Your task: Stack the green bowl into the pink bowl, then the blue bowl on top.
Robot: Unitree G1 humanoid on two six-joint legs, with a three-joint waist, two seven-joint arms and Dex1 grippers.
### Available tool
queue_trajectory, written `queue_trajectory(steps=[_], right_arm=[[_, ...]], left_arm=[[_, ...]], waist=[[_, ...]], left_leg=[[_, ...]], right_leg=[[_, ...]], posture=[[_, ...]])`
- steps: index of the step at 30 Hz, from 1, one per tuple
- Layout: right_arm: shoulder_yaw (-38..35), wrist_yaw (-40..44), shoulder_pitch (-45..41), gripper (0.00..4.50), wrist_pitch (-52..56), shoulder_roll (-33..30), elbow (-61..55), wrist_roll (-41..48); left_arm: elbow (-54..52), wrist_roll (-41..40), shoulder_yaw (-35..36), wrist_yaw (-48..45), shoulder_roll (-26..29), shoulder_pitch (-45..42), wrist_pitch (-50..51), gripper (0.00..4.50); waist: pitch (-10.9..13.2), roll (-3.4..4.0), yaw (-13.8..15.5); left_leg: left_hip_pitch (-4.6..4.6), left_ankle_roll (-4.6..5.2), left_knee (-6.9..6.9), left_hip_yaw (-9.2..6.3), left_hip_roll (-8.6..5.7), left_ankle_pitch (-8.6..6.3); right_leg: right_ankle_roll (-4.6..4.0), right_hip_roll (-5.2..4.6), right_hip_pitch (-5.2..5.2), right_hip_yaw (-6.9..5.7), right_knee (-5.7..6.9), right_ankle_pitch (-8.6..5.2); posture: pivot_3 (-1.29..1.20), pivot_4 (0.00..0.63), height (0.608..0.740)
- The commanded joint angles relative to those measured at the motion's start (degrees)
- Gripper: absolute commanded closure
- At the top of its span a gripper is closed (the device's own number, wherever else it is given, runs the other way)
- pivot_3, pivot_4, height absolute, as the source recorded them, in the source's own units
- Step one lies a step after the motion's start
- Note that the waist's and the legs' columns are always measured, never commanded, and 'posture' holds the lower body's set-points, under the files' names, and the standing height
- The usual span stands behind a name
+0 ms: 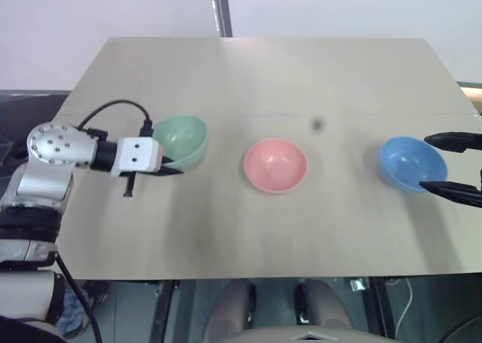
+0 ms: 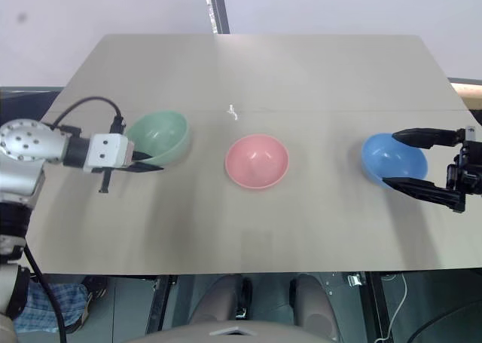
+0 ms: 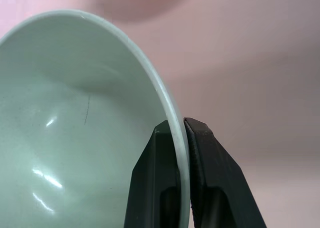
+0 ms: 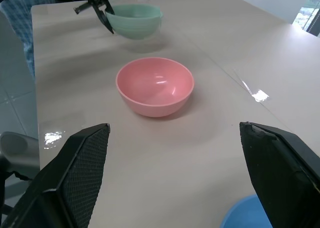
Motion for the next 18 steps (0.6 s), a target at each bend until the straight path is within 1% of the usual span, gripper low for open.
queue_trajectory(steps=[1,3,7,10,13,15,16,18], right_arm=[[-0.5,-0.4,-0.5,0.0,-1.3,-0.1,-0.2,0.4],[-0.3,-0.4,-0.6,0.0,-1.5,-0.1,0.0,0.4],[0.3,-0.5,-1.0,0.0,-1.8,-0.1,0.2,0.5],[0.6,-0.7,-1.1,0.0,-2.0,-0.1,0.3,0.6],[1.0,-1.0,-1.2,0.0,-2.2,0.0,0.2,0.7],[1.2,-1.2,-1.3,0.0,-2.2,0.0,0.0,0.8],[1.2,-1.2,-1.4,0.0,-2.2,-0.1,0.0,0.8],[0.7,-1.2,-1.4,0.0,-2.0,-0.3,-0.1,1.0]], left_arm=[[-0.8,-2.1,-0.7,-4.5,-0.9,-8.6,-6.0,4.44],[-0.4,-3.5,-2.0,-5.5,-2.9,-13.1,-7.7,4.44],[-2.6,-8.7,-8.3,-6.0,-4.8,-20.3,-8.0,4.44],[-1.7,-11.0,-13.0,-6.0,-6.1,-23.2,-10.8,4.44],[0.6,-12.1,-18.5,-6.0,-9.4,-25.3,-14.2,4.44],[2.0,-13.3,-20.8,-6.0,-11.8,-26.4,-15.5,4.44],[2.5,-13.8,-22.0,-6.0,-12.3,-27.0,-15.7,4.44],[3.0,-14.2,-25.2,-6.0,-11.3,-27.9,-17.1,4.44]], waist=[[0.0,-0.01,0.0],[0.0,-0.01,-0.1],[0.0,-0.03,-0.2],[0.0,-0.04,-0.2],[0.0,-0.04,-0.2],[0.0,-0.05,-0.2],[0.0,-0.06,-0.1],[0.1,-0.1,-0.3]], left_leg=[[-0.01,-0.01,0.01,0.0,0.0,0.0],[0.0,-0.03,0.04,0.03,-0.01,0.02],[-0.02,-0.1,0.07,0.04,-0.01,0.06],[-0.02,-0.12,0.07,0.04,0.01,0.07],[0.0,-0.15,0.07,0.05,0.01,0.08],[0.0,-0.15,0.08,0.05,0.01,0.09],[-0.01,-0.15,0.1,0.05,0.01,0.09],[-0.03,-0.16,0.11,0.04,0.01,0.09]], right_leg=[[0.0,0.02,0.01,-0.03,0.0,0.0],[0.01,0.09,0.01,-0.04,0.01,0.0],[0.01,0.18,0.01,-0.02,0.0,0.0],[0.01,0.23,0.01,0.01,0.0,0.0],[0.01,0.23,0.01,0.05,0.01,0.0],[0.02,0.28,0.01,0.05,0.01,0.0],[0.02,0.29,0.02,0.05,0.01,0.01],[0.02,0.3,0.01,0.07,0.01,0.01]], posture=[[0.0,0.15,0.74],[0.0,0.15,0.74],[0.0,0.15,0.74],[0.0,0.15,0.74],[0.0,0.15,0.74],[0.0,0.15,0.74],[0.0,0.15,0.74],[0.0,0.15,0.74]])
